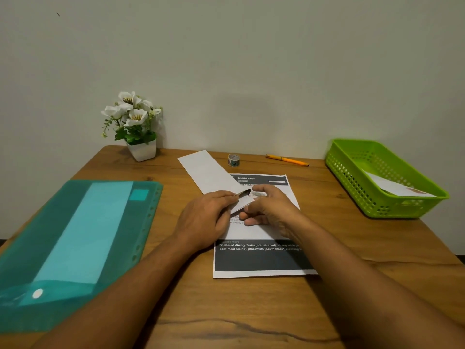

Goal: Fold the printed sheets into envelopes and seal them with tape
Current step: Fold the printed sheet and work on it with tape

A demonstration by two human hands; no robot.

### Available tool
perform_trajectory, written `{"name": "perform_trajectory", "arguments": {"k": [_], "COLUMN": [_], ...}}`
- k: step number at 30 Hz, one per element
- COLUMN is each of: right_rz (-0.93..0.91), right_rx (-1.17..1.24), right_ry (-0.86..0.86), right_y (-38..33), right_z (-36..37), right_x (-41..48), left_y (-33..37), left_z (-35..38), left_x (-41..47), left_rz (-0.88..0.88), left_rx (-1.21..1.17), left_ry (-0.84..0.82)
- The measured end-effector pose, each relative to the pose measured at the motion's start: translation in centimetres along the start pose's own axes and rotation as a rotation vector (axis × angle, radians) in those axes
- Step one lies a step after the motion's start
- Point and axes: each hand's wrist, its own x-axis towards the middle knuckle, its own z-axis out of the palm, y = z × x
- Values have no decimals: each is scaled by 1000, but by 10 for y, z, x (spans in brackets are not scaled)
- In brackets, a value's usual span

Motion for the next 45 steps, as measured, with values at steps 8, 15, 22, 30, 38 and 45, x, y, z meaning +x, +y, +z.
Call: {"name": "perform_trajectory", "arguments": {"k": [8, 15, 22, 30, 38, 45], "right_rz": [-62, -66, -76, -231, -693, -900], "right_rx": [-2, -124, -251, -291, -473, -504], "right_ry": [76, 156, 279, 362, 493, 304], "right_y": [7, 8, 11, 1, -84, -144], "right_z": [7, 13, 22, 24, -2, -8], "right_x": [4, 10, 16, 1, -35, -61], "left_y": [0, 2, 6, 11, 32, 56], "left_z": [0, -1, -3, -3, -38, -100], "left_x": [-1, -3, -6, -6, 17, 86], "left_rz": [20, 43, 48, -94, -176, 57], "left_rx": [-43, -49, -39, -47, -180, -110], "left_ry": [3, -8, 8, 191, 397, 462]}}
